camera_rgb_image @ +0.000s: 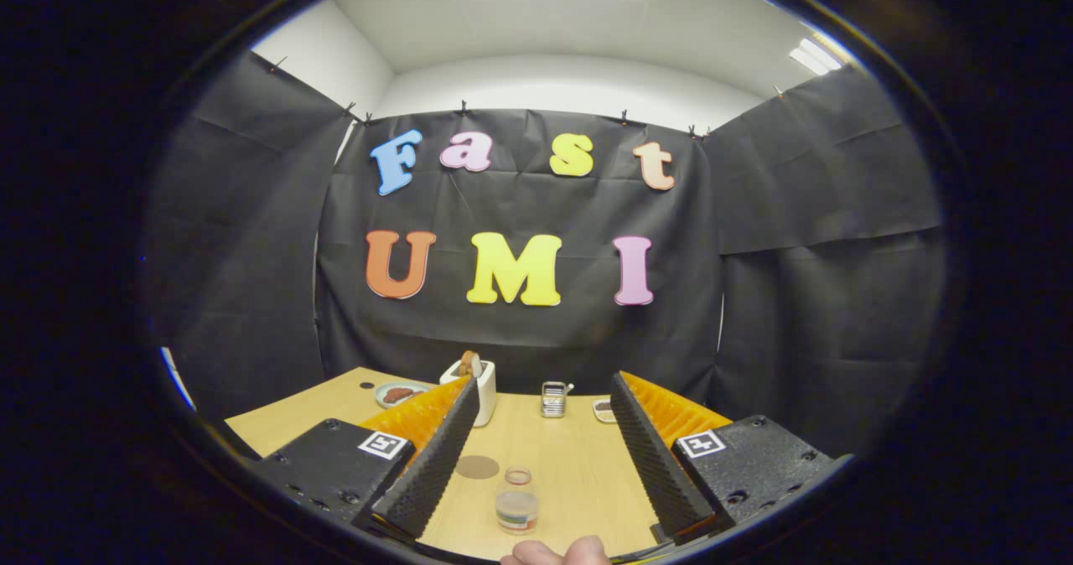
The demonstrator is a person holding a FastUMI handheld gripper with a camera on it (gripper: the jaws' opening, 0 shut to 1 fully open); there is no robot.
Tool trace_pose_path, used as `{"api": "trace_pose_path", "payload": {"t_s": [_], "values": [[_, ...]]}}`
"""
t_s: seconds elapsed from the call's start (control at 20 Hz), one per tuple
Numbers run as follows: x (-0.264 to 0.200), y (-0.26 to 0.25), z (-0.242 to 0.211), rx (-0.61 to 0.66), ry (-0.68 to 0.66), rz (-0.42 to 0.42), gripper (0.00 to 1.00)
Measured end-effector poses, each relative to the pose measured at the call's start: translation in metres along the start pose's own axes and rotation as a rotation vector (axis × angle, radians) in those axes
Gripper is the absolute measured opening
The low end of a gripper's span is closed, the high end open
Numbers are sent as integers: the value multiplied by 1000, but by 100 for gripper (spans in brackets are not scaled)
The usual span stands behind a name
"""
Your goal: Take the bottle from table, then pour the juice into the cup, finally place the bottle on the coaster
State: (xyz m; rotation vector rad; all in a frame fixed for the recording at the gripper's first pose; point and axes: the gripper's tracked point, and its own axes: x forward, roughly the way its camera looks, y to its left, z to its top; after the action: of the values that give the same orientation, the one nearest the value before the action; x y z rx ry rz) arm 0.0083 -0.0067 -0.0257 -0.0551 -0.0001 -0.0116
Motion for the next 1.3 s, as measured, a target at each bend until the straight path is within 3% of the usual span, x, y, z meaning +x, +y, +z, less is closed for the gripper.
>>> {"api": "trace_pose_path", "payload": {"t_s": [0.25, 0.65, 1.05, 1.3], "values": [[-1, 3, -11, -9, -4, -22, 100], [-9, 9, -36, 23, 25, 13, 100], [0, 9, -127, 15, 105, 35, 100], [12, 14, -190, 77, 208, 66, 100]]}}
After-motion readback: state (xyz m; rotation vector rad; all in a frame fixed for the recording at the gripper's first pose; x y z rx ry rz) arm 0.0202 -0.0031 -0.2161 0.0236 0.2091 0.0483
